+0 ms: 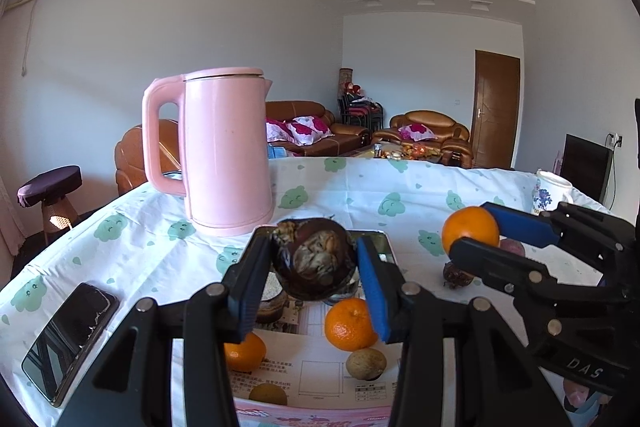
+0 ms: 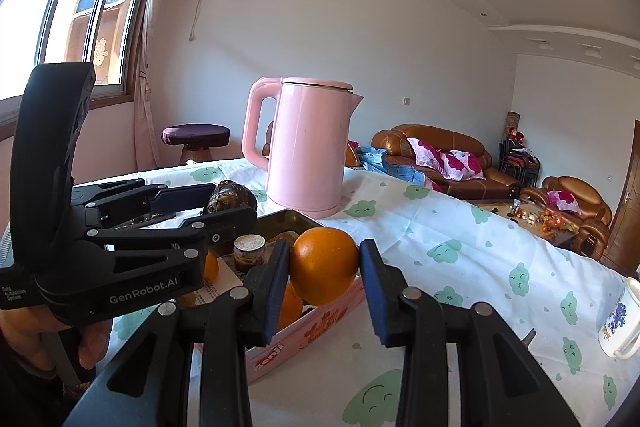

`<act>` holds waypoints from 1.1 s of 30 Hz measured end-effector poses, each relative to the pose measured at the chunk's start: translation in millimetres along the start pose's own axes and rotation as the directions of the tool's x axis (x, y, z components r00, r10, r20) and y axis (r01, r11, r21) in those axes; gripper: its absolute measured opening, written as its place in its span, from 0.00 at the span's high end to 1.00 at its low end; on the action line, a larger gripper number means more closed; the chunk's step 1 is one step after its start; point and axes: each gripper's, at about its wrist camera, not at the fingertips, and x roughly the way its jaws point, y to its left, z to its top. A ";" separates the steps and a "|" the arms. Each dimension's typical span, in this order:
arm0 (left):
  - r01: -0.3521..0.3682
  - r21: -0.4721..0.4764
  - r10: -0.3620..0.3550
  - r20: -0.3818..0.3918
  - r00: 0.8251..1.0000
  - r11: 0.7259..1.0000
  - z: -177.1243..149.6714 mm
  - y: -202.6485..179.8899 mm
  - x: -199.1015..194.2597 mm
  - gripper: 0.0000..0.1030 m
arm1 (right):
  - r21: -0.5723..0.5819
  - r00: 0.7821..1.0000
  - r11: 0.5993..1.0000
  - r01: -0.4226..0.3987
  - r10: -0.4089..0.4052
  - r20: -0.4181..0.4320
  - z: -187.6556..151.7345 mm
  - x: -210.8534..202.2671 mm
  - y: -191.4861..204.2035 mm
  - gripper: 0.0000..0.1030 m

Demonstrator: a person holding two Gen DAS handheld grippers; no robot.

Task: Organize fruits
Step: 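Lower the brown fruit into the tin with the left tool while the right tool releases the orange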

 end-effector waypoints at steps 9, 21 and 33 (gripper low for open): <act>-0.032 -0.024 0.032 -0.016 0.999 0.999 -0.7 19.1 3.5 0.55 | -0.008 1.000 1.000 -0.019 0.019 -0.019 1.8 10.5 5.3 0.63; -0.053 -0.040 0.050 -0.070 0.996 0.998 -8.0 37.6 13.0 0.55 | -0.032 0.997 0.998 -0.060 0.058 -0.050 2.1 26.0 22.0 0.63; -0.047 -0.037 0.043 -0.117 0.992 0.998 -10.9 42.7 20.1 0.55 | -0.050 0.992 0.995 -0.088 0.083 -0.095 -0.5 38.4 38.6 0.63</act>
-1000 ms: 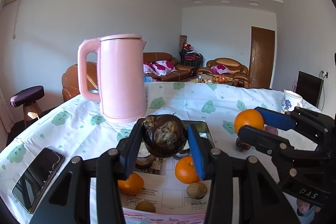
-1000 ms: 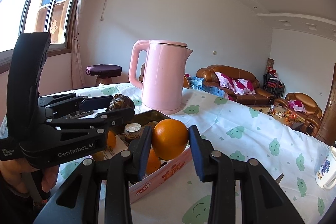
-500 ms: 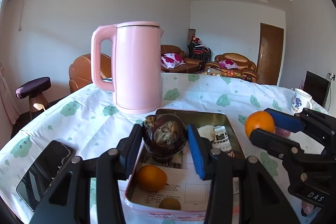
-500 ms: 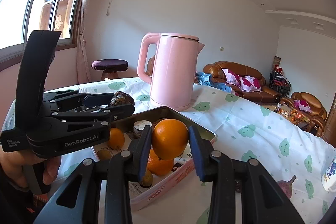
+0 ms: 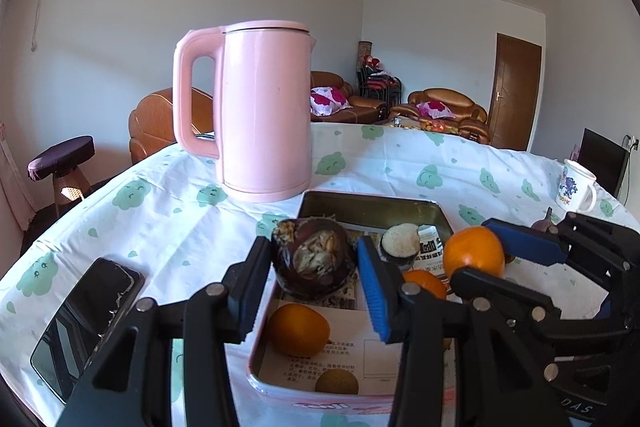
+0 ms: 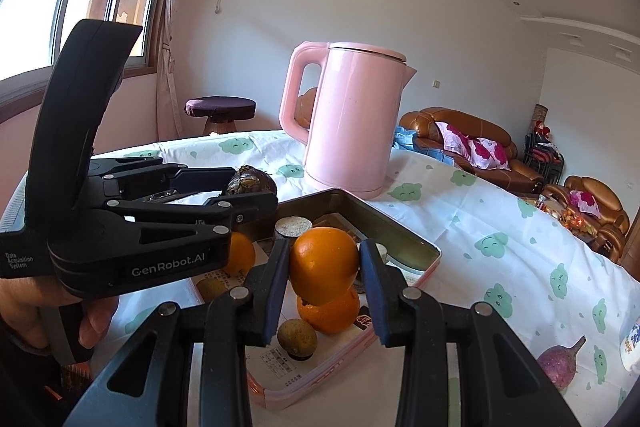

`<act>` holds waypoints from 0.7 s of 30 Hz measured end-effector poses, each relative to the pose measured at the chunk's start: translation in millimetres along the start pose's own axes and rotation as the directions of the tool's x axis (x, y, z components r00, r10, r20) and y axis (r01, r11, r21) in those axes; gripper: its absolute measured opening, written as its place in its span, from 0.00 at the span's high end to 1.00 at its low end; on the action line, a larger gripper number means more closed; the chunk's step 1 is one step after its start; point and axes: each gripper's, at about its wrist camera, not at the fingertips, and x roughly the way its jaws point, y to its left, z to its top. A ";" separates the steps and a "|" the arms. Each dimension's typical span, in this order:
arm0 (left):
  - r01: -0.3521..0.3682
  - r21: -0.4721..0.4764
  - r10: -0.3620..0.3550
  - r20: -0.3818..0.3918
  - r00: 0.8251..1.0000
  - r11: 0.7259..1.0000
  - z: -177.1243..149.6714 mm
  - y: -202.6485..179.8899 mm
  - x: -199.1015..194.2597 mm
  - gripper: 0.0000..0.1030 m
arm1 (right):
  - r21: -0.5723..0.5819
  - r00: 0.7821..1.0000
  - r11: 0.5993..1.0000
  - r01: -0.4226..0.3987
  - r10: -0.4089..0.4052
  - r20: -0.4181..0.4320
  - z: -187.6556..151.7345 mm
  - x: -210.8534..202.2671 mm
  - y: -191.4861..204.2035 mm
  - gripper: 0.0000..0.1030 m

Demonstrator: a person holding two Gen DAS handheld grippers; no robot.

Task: Organize fruits
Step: 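Lower the brown fruit into the tin with the left tool while the right tool releases the orange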

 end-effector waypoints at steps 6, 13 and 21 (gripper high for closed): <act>0.003 0.001 -0.003 -0.031 1.000 1.000 -2.7 2.3 5.1 0.55 | -0.007 1.000 1.000 -0.011 0.011 -0.026 -2.1 6.1 4.9 0.63; 0.004 0.009 -0.003 -0.061 0.998 1.000 -5.6 1.8 10.5 0.55 | -0.012 0.999 1.000 -0.021 0.021 -0.045 -3.6 8.9 7.5 0.63; 0.003 0.014 -0.002 -0.087 0.996 1.000 -8.0 1.4 15.0 0.55 | -0.025 0.996 0.999 -0.033 0.031 -0.079 -4.5 13.7 11.0 0.63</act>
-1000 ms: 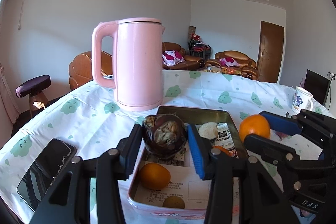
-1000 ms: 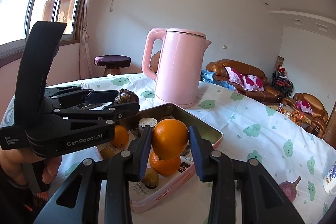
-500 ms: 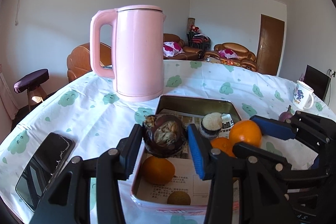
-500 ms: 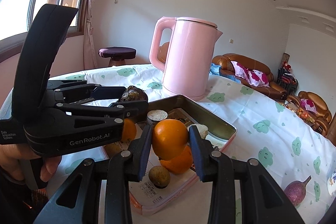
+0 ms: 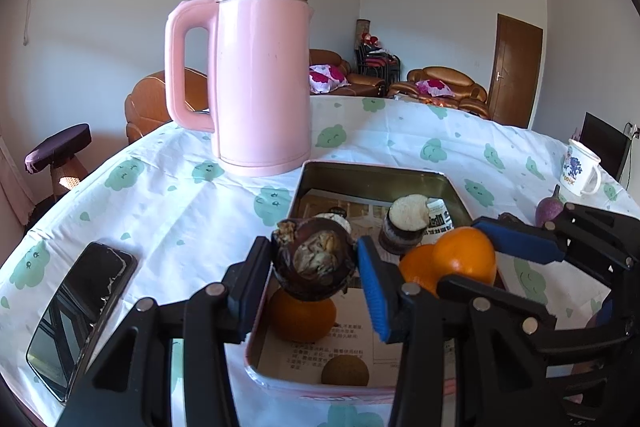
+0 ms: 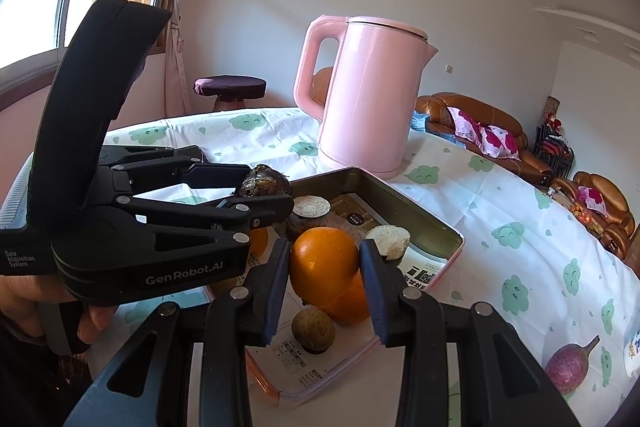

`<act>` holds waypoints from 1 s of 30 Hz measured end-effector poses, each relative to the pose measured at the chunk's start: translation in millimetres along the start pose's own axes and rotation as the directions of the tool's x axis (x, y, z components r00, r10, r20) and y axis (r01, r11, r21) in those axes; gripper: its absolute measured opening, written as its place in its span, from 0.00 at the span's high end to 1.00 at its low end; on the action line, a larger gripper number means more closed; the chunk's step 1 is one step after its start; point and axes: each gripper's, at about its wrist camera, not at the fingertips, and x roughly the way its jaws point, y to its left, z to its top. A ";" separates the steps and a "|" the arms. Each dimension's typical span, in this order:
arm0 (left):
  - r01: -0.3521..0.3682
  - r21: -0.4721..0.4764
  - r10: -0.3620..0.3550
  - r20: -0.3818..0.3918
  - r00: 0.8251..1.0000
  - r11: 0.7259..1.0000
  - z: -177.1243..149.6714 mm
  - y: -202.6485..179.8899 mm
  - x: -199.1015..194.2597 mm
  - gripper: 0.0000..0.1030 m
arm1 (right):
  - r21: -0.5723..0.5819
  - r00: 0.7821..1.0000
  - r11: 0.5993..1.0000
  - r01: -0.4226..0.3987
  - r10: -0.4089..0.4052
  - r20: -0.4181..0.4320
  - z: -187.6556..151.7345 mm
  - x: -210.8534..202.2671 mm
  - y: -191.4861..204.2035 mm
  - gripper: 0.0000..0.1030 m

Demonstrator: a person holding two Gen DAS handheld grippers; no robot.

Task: Organize fruits
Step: 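Lower the brown fruit into the tin with the left tool while the right tool releases the orange, then move the open left tool to the last brown fruit while the right tool reaches the purple root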

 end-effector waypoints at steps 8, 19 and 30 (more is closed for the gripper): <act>0.005 0.000 -0.005 -0.011 1.000 1.000 -1.4 1.2 2.1 0.55 | -0.017 0.999 1.000 0.000 0.000 -0.034 -0.3 5.9 3.1 0.63; -0.019 -0.008 0.020 0.027 0.999 1.000 -1.8 -0.8 -7.7 0.34 | -0.016 0.999 1.000 0.011 -0.011 -0.042 -3.7 2.4 -0.2 0.51; 0.056 0.060 -0.062 0.106 0.992 0.997 15.1 -55.5 -33.1 0.22 | 0.110 0.967 0.960 0.256 -0.253 -0.044 -33.4 -59.9 -96.1 0.38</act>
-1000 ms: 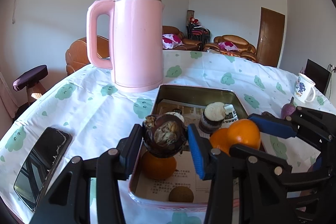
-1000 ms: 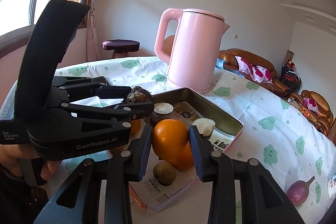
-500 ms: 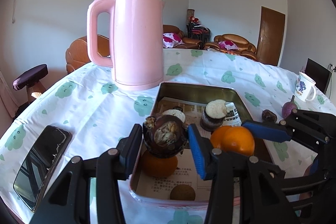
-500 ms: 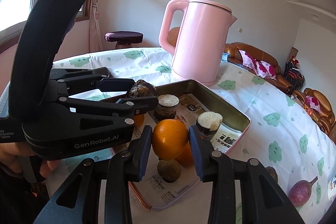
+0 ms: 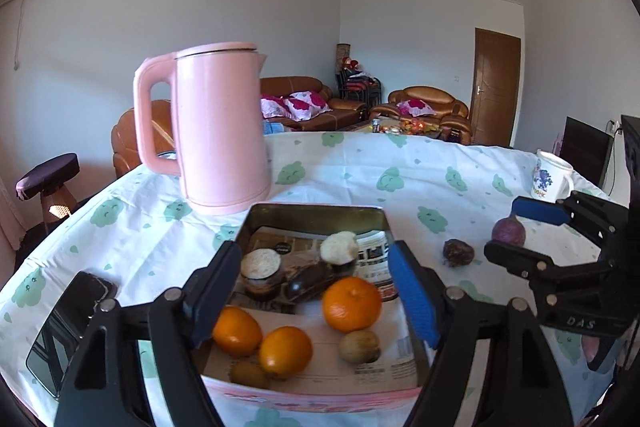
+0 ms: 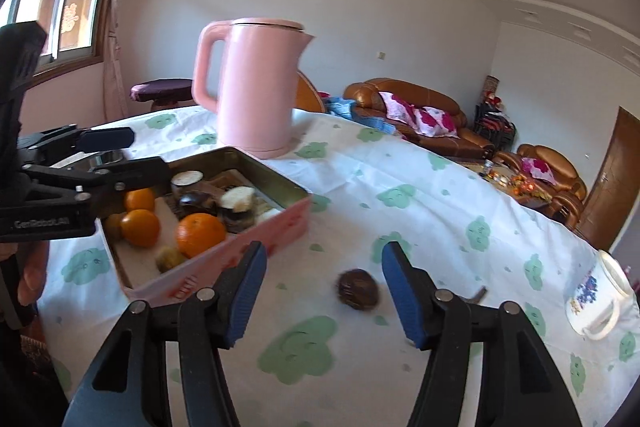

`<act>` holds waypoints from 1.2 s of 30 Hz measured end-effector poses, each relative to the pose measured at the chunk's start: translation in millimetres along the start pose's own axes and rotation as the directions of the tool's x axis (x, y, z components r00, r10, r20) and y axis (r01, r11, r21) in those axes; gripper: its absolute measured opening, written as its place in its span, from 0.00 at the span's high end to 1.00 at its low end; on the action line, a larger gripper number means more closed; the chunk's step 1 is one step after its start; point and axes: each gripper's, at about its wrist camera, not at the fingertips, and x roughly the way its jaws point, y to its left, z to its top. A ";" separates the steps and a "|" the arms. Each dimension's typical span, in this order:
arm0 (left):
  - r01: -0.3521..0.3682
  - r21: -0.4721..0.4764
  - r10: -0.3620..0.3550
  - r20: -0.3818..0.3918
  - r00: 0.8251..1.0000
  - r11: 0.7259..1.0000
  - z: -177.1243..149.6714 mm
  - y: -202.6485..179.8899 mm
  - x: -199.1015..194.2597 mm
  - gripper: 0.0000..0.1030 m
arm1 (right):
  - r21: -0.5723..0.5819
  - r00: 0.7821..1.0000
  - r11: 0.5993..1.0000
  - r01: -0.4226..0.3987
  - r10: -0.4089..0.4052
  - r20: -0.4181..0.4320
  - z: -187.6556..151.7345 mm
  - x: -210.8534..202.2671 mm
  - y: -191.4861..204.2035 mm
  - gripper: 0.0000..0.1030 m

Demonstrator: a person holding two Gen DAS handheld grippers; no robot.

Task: Organize fruits
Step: 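Move the open left tool to the last brown fruit while the right tool reaches the purple root, then grasp the brown fruit with the left tool while the right tool grasps the purple root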

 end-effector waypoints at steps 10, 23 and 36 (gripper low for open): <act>0.147 0.093 -0.141 -0.075 0.987 0.985 20.7 -84.7 32.5 0.22 | 0.263 0.982 0.947 0.183 -0.162 -0.100 -21.1 10.9 -96.5 0.38; 0.134 0.124 -0.109 -0.189 0.976 0.983 14.4 -114.4 85.1 0.22 | 0.323 0.963 0.939 0.118 -0.030 -0.266 -37.3 59.5 -108.1 0.38; 0.180 0.170 -0.120 -0.311 0.943 0.969 7.1 -139.5 120.0 0.39 | 0.401 0.973 0.909 0.112 -0.018 -0.232 -43.9 49.4 -121.0 0.47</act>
